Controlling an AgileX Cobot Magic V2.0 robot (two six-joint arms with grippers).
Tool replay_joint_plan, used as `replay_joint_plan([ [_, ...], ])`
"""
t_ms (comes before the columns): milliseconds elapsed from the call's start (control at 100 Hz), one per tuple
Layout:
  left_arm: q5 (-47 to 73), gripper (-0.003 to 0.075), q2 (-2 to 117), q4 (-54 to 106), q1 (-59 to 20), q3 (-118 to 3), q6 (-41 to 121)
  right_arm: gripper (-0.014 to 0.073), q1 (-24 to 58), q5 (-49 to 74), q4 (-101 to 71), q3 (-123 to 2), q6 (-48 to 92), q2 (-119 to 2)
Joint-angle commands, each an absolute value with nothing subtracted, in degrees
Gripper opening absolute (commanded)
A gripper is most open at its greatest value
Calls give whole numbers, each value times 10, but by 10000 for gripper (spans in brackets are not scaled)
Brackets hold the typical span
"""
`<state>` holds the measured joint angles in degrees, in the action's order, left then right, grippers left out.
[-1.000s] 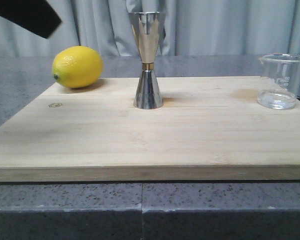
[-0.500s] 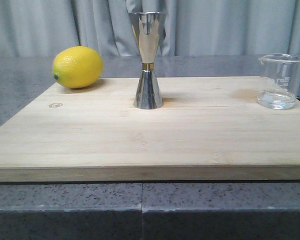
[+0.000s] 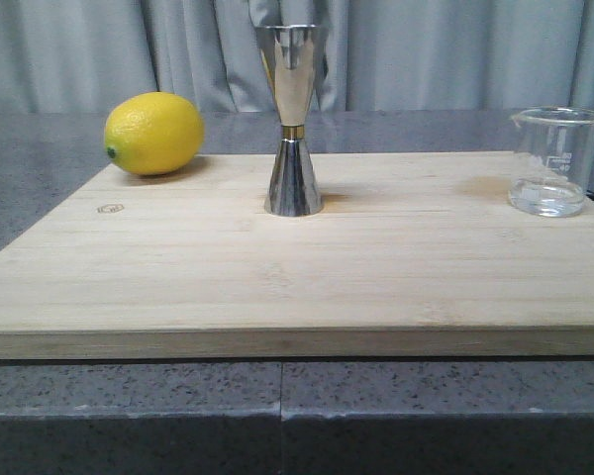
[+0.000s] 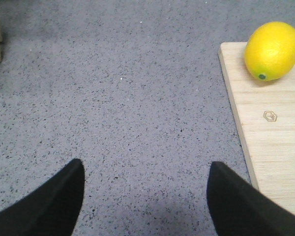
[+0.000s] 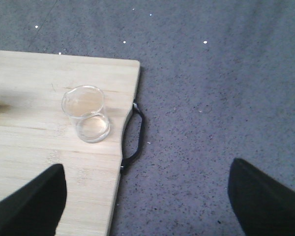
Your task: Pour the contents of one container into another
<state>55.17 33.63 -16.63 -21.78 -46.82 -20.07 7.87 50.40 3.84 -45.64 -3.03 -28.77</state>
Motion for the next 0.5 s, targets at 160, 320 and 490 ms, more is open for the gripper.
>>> replay_joint_plan([
  [160, 447, 419, 317, -172, -222, -443, -208, 476, 76, 464, 65, -447, -31, -227],
  [320, 429, 209, 317, -172, -222, -442, -208, 157, 76, 474, 65, -447, -31, -226],
  [490, 417, 1, 317, -172, -222, -442, -208, -64, 76, 475, 65, -447, -31, -226],
])
